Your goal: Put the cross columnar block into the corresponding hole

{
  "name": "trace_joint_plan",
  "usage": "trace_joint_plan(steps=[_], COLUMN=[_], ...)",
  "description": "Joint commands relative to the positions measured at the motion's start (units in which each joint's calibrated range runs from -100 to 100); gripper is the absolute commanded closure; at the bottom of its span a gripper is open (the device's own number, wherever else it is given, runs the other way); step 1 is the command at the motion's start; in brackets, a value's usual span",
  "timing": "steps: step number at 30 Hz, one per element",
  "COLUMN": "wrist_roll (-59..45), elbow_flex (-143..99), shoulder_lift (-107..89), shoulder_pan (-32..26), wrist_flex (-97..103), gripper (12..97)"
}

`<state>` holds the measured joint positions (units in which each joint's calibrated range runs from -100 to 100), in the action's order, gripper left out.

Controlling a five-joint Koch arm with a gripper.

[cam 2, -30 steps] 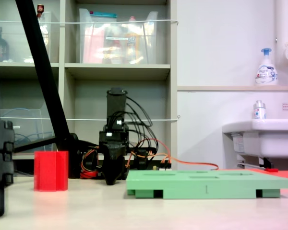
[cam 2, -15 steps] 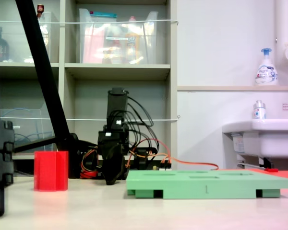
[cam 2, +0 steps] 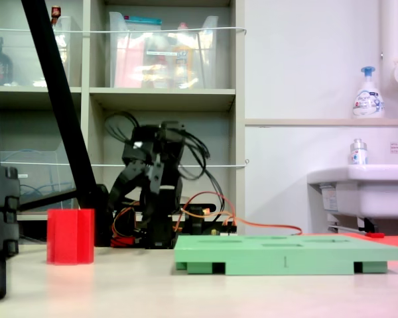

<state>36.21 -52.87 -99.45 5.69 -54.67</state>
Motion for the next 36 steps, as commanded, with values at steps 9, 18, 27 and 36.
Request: trace_joint_plan(steps=[9, 18, 27, 36], wrist_roll=[2.6, 1.5, 1.4, 1.4], elbow_flex=[25.3, 37.2, 60.3, 69.6], shoulder_lift=[3.5, 23.5, 59.4, 79.6], shoulder_pan=[-2.3, 1.5, 4.0, 4.6], wrist_flex=[-23.7, -25.1, -31.2, -31.7], gripper=[70.3, 49.0, 30.5, 27.4])
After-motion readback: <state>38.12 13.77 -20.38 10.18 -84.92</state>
